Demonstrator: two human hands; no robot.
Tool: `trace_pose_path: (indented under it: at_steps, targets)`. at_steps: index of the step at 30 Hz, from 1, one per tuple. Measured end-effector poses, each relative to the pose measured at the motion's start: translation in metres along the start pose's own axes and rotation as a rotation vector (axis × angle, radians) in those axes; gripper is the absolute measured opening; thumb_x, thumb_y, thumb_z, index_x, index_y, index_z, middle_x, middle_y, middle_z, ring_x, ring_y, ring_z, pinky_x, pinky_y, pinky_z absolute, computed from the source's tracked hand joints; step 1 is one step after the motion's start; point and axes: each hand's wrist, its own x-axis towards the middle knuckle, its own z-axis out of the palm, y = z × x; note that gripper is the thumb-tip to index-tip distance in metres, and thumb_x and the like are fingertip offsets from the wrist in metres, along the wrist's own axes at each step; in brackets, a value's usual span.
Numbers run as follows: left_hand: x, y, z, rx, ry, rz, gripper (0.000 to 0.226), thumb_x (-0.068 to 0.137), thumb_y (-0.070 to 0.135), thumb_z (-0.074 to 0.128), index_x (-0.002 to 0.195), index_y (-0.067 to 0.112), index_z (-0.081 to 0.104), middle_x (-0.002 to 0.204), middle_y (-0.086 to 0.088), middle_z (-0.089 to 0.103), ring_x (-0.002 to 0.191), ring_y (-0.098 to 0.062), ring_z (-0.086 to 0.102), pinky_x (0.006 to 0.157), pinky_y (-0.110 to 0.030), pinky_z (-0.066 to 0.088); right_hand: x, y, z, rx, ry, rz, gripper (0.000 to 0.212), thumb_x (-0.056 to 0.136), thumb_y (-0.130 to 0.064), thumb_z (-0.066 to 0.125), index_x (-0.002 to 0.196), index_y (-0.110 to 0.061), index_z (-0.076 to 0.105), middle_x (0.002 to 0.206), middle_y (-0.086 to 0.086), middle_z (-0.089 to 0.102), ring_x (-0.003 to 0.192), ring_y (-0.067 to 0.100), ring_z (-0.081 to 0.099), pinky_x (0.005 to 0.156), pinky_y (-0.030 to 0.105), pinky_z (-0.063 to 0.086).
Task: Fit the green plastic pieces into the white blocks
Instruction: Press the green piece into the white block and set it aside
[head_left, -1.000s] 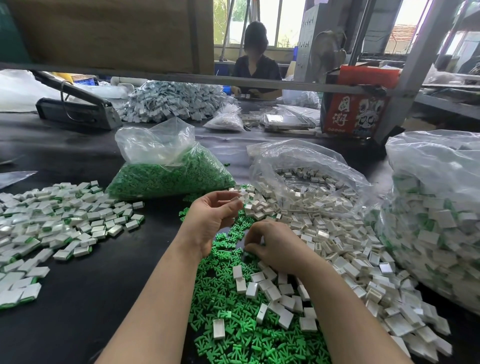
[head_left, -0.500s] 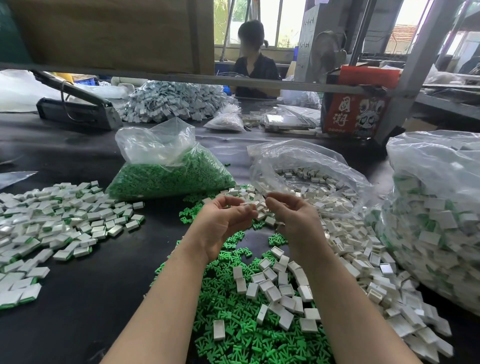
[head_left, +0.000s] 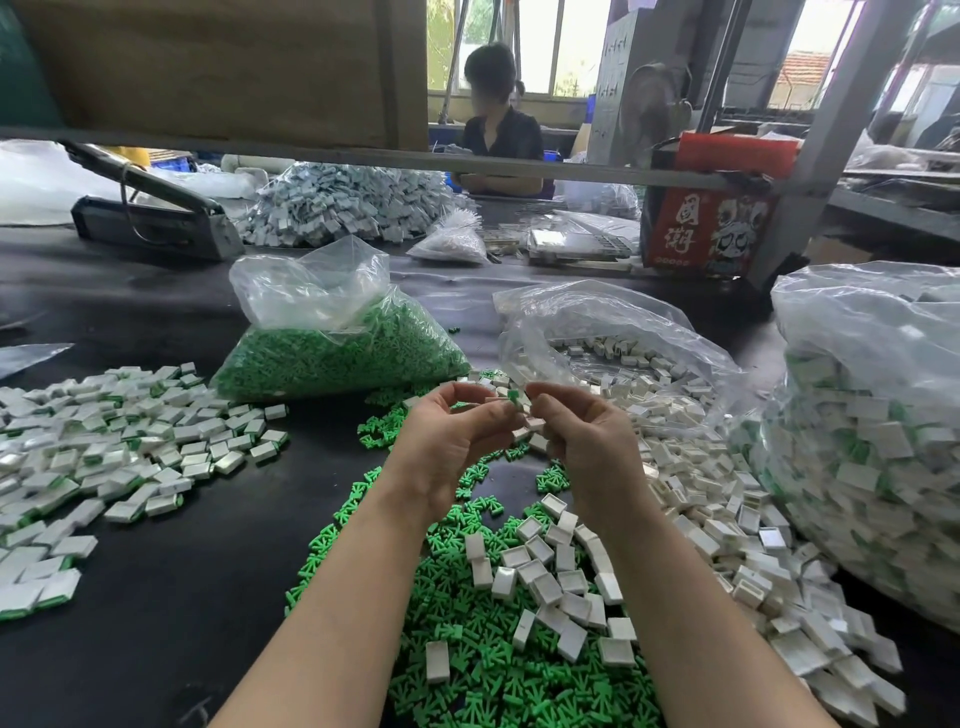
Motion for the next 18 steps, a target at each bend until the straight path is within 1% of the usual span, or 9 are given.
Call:
trace_pose_path:
  at_steps: [3,5,8,10,11,12,14,15,18]
  targets:
    - [0.0005,0.0017,-0.0016,0.018,-0.013,-0.004,0.044,0.059,0.009,0.081,0.096,0.004,0.057,0.086,-0.016,0.075,0.077,-0.026,0.075,0.062,-0.023,0.057,0.0028,0.0005,-0.0025,0.006,0.002,-0.013,0.013,0.091,-0.005,0.062,0.098,-0.006,0.072,0.078,0.002,0.069,0.069,0.011,0.060,0.067,0.028,0.049]
    - [0.0008,0.0014,-0.0024,0.068,-0.010,0.007,0.048,0.055,0.012,0.083,0.095,0.004,0.058,0.085,-0.015,0.075,0.077,-0.025,0.074,0.063,-0.023,0.057,0.0032,0.0002,-0.0038,-0.058,-0.043,-0.059,0.012,0.089,-0.010,0.066,0.098,-0.007,0.073,0.078,-0.001,0.071,0.068,0.007,0.063,0.063,0.021,0.049]
    - [0.0009,0.0004,-0.0037,0.135,-0.002,0.029,0.057,0.048,0.020,0.089,0.094,0.004,0.059,0.082,-0.013,0.075,0.078,-0.025,0.074,0.065,-0.023,0.057,0.0014,0.0022,-0.0020,-0.172,-0.106,-0.082,0.015,0.085,-0.012,0.071,0.099,-0.005,0.073,0.085,0.004,0.075,0.074,0.010,0.069,0.064,0.017,0.051]
    - [0.0005,-0.0002,-0.0043,0.157,0.001,0.030,0.060,0.045,0.024,0.090,0.094,0.004,0.060,0.085,-0.014,0.075,0.080,-0.026,0.074,0.066,-0.024,0.057,0.0010,0.0034,-0.0012,-0.151,-0.107,-0.055,0.014,0.086,-0.010,0.070,0.098,-0.003,0.072,0.075,0.000,0.072,0.066,0.006,0.065,0.060,0.018,0.048]
    - [0.0001,-0.0001,-0.0042,0.144,0.001,0.022,0.060,0.045,0.024,0.090,0.094,0.005,0.061,0.087,-0.015,0.075,0.081,-0.025,0.074,0.065,-0.024,0.057,0.0011,0.0033,-0.0012,-0.117,-0.106,-0.034,0.013,0.087,-0.009,0.068,0.097,-0.002,0.071,0.071,-0.002,0.069,0.062,0.006,0.061,0.058,0.021,0.046]
    - [-0.0001,0.0002,-0.0039,0.115,0.002,0.011,0.057,0.046,0.023,0.089,0.094,0.005,0.061,0.087,-0.015,0.075,0.080,-0.024,0.074,0.064,-0.023,0.057,0.0012,0.0024,-0.0013,-0.073,-0.102,-0.010,0.011,0.088,-0.009,0.067,0.096,-0.003,0.070,0.071,-0.001,0.066,0.063,0.009,0.056,0.059,0.025,0.044]
    - [0.0002,0.0006,-0.0037,0.052,0.011,-0.009,0.045,0.054,0.017,0.085,0.092,0.007,0.064,0.084,-0.011,0.076,0.075,-0.019,0.074,0.061,-0.021,0.056,0.0018,0.0008,-0.0026,0.019,-0.079,0.029,0.007,0.090,-0.008,0.064,0.094,-0.004,0.067,0.081,0.012,0.063,0.068,0.019,0.050,0.061,0.032,0.040]
    - [0.0000,0.0009,-0.0036,0.035,0.020,-0.018,0.040,0.056,0.015,0.083,0.091,0.008,0.066,0.081,-0.008,0.075,0.071,-0.015,0.073,0.059,-0.019,0.055,0.0019,0.0004,-0.0030,0.040,-0.069,0.033,0.006,0.092,-0.008,0.062,0.094,-0.004,0.066,0.083,0.016,0.062,0.070,0.023,0.049,0.062,0.032,0.041]
    - [-0.0001,0.0018,-0.0046,0.002,0.044,-0.050,0.032,0.054,0.016,0.083,0.085,0.011,0.073,0.077,-0.005,0.075,0.066,-0.012,0.071,0.056,-0.018,0.054,0.0012,0.0008,-0.0016,-0.024,-0.064,-0.021,0.011,0.094,-0.005,0.059,0.100,0.000,0.066,0.078,0.010,0.065,0.068,0.022,0.050,0.061,0.030,0.042]
